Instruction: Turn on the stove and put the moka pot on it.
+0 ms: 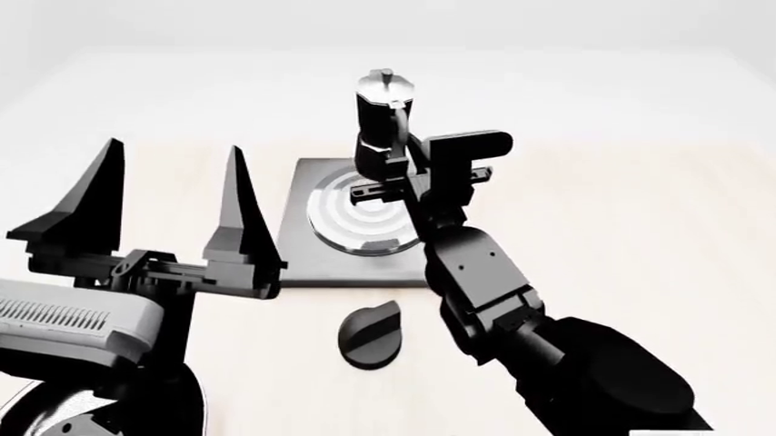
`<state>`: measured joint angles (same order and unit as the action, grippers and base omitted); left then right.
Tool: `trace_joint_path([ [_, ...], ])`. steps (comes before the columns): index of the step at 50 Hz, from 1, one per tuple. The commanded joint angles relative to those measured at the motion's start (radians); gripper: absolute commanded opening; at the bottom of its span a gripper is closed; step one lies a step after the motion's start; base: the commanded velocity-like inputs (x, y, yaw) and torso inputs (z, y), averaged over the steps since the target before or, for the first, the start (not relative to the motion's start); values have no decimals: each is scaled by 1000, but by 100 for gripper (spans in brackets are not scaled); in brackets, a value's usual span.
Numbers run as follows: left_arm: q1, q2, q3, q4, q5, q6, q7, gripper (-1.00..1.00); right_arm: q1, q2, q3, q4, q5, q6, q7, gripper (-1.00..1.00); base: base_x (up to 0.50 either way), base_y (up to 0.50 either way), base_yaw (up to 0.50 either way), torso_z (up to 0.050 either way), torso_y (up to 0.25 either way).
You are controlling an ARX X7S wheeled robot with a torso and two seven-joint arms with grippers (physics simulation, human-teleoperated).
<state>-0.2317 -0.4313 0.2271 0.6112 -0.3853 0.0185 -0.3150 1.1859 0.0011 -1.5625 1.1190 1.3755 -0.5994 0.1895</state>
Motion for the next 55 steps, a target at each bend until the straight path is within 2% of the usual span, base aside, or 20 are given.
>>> trace_joint_path([
  [1, 5, 0, 1, -4, -2, 9, 0, 100, 17, -1, 29, -7, -67, -69, 24, -100, 0, 0, 0, 12, -111],
  [55, 5, -8, 6, -9, -16, 23, -5, 100, 24, -1, 27, -25, -87, -75, 5, -100, -1, 0, 0, 12, -111],
])
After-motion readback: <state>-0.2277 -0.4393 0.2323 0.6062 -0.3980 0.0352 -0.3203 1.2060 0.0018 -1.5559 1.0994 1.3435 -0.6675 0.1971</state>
